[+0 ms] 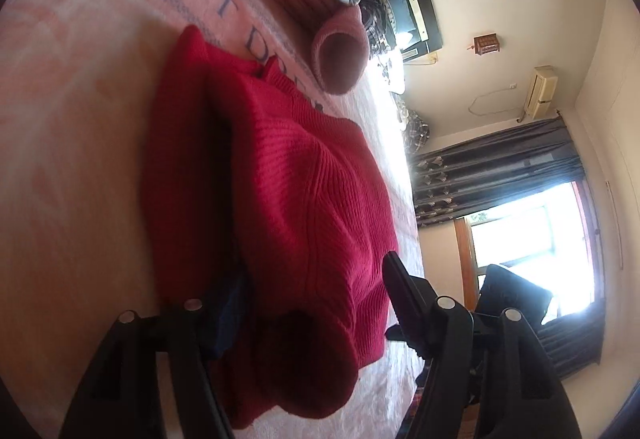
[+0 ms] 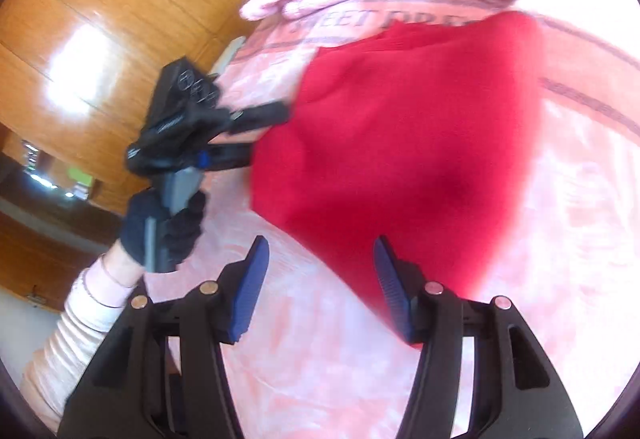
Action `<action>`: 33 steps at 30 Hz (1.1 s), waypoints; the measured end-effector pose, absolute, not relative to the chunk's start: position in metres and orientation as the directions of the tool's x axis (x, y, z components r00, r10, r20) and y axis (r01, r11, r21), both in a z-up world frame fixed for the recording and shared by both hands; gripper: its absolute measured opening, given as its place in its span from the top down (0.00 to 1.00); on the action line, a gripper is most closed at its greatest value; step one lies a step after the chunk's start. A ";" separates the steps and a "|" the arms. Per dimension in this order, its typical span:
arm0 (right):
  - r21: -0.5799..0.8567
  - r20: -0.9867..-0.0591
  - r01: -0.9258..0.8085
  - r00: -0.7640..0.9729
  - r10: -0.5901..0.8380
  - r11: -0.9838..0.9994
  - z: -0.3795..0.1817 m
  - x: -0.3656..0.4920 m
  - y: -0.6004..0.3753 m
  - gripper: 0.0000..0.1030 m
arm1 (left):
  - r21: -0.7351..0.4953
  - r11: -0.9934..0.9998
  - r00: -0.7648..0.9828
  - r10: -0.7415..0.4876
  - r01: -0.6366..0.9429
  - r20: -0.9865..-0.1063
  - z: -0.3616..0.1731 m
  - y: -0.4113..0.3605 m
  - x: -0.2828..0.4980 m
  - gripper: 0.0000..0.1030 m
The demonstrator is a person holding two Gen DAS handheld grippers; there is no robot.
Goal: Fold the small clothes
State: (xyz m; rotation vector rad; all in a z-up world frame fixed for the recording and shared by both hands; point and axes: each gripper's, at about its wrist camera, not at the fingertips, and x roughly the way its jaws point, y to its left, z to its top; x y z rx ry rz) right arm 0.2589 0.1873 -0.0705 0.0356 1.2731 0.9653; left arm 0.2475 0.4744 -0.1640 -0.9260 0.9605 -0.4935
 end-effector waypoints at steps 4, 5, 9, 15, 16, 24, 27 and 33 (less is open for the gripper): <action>0.506 -0.804 -0.534 -0.008 0.595 0.677 -0.085 0.257 0.158 0.46 | -0.824 0.562 0.502 -0.696 -0.063 -0.514 -0.163 0.463 0.218 0.37; 0.524 -0.801 -0.512 -0.025 0.598 0.681 -0.091 0.258 0.154 0.46 | -0.807 0.587 0.499 -0.682 -0.065 -0.535 -0.161 0.460 0.214 0.37; 0.586 -0.784 -0.421 -0.081 0.615 0.692 -0.125 0.278 0.145 0.46 | -0.740 0.671 0.500 -0.626 -0.047 -0.599 -0.153 0.445 0.206 0.39; 0.590 -0.781 -0.432 -0.092 0.617 0.682 -0.127 0.279 0.154 0.54 | -0.632 0.774 0.494 -0.537 -0.032 -0.684 -0.151 0.440 0.201 0.93; 0.588 -0.781 -0.435 -0.089 0.618 0.682 -0.124 0.278 0.157 0.55 | -0.612 0.790 0.492 -0.520 -0.033 -0.698 -0.151 0.444 0.198 0.93; 0.519 -0.829 -0.473 -0.077 0.553 0.712 -0.132 0.270 0.166 0.57 | -0.617 0.787 0.479 -0.529 -0.033 -0.701 -0.166 0.465 0.180 0.94; 0.508 -0.837 -0.476 -0.078 0.541 0.717 -0.136 0.271 0.169 0.57 | -0.690 0.724 0.454 -0.610 -0.016 -0.650 -0.169 0.469 0.184 0.88; 0.551 -0.813 -0.447 -0.097 0.574 0.704 -0.136 0.277 0.162 0.54 | -0.723 0.691 0.519 -0.614 -0.010 -0.595 -0.138 0.496 0.189 0.49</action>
